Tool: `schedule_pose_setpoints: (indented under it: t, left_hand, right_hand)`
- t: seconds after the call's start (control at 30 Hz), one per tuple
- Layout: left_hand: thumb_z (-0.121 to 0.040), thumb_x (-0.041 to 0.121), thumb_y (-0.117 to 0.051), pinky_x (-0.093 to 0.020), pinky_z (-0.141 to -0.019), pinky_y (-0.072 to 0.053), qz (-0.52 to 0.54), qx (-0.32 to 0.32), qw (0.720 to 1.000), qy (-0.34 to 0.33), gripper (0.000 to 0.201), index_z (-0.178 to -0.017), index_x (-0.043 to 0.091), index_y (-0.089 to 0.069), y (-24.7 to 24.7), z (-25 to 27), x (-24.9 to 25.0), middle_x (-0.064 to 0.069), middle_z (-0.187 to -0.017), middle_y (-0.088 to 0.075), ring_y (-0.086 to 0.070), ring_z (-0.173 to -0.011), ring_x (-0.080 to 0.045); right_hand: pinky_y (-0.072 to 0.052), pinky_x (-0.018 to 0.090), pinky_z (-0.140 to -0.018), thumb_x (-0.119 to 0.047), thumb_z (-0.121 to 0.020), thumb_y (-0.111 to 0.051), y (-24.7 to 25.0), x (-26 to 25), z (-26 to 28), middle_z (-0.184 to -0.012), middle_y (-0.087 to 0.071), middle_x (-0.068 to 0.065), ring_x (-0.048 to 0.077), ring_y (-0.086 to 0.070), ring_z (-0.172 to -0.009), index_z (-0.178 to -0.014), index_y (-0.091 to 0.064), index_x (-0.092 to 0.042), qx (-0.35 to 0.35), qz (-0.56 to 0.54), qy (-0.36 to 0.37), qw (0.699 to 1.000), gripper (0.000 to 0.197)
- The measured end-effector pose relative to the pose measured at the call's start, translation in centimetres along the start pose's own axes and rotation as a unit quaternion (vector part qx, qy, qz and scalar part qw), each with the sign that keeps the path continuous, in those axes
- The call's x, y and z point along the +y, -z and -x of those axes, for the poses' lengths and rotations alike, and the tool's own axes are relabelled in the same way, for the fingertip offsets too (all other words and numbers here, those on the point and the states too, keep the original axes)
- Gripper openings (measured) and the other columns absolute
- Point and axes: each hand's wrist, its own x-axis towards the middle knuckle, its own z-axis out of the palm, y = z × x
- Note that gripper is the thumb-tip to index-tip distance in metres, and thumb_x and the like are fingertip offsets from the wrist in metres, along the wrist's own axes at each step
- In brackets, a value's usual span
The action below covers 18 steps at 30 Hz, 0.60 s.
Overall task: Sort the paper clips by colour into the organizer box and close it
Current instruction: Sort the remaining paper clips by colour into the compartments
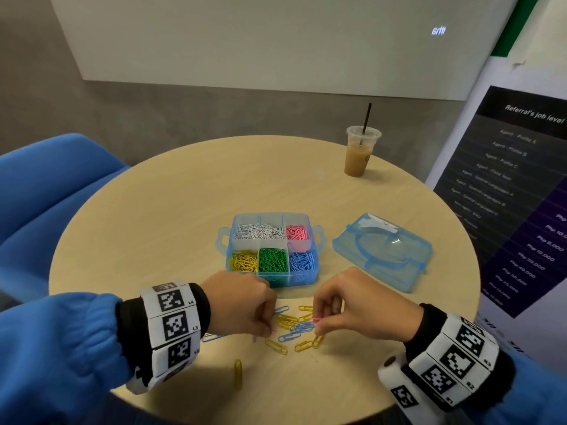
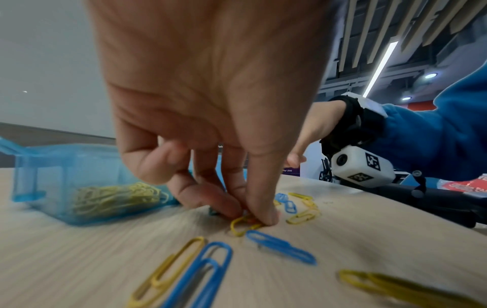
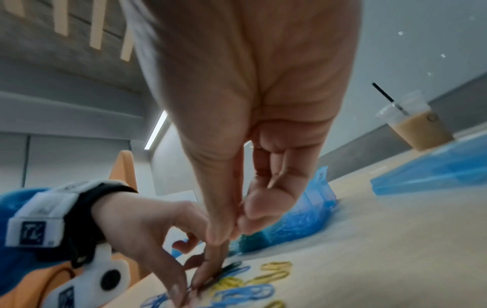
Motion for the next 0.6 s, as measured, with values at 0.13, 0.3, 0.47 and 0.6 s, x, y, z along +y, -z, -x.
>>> schedule_pose_setpoints:
  t: [0.13,0.3,0.47,0.6]
  left_hand:
    - [-0.091,0.042,-0.060,-0.021,-0.062,-0.032,0.012,-0.031,0.999,-0.020,0.018,-0.103,0.028,-0.062,-0.1,-0.4,-0.3,0.010,-0.109,-0.057,-0.054,-0.100,-0.012]
    - [-0.092,0.040,-0.060,-0.014,-0.058,-0.030,0.054,-0.023,0.998,-0.034,0.013,-0.099,0.029,-0.061,-0.1,-0.5,-0.7,0.013,-0.102,-0.061,-0.048,-0.083,-0.004]
    - [-0.088,0.038,-0.067,-0.014,-0.064,-0.040,0.156,-0.007,0.987,-0.037,0.008,-0.091,0.031,-0.063,0.1,-0.5,-0.9,0.022,-0.084,-0.060,-0.052,-0.074,0.003]
    - [-0.085,0.025,-0.073,-0.009,-0.064,-0.042,0.243,0.021,0.969,-0.046,0.009,-0.087,0.019,-0.067,2.0,-0.9,-0.9,0.013,-0.083,-0.065,-0.054,-0.069,0.003]
  right_hand:
    - [-0.049,0.018,-0.055,-0.021,-0.082,-0.077,0.2,-0.2,-0.4,-0.067,-0.068,-0.002,0.009,-0.062,-0.057,-0.082,-0.074,-0.015,0.025,-0.041,-0.006,0.999,0.007]
    - [-0.055,0.024,-0.063,-0.013,-0.085,-0.072,1.2,0.5,-1.3,-0.069,-0.072,0.006,0.017,-0.069,-0.063,-0.086,-0.074,-0.010,0.098,-0.152,-0.036,0.983,0.003]
    - [-0.055,0.025,-0.067,-0.005,-0.082,-0.073,3.4,1.7,-4.1,-0.077,-0.074,0.006,0.014,-0.070,-0.068,-0.089,-0.073,-0.008,0.241,-0.212,-0.042,0.946,0.007]
    - [-0.057,0.025,-0.074,-0.008,-0.081,-0.075,4.0,2.3,-7.6,-0.079,-0.073,0.001,0.012,-0.069,-0.073,-0.088,-0.073,-0.015,0.318,-0.181,-0.055,0.929,0.010]
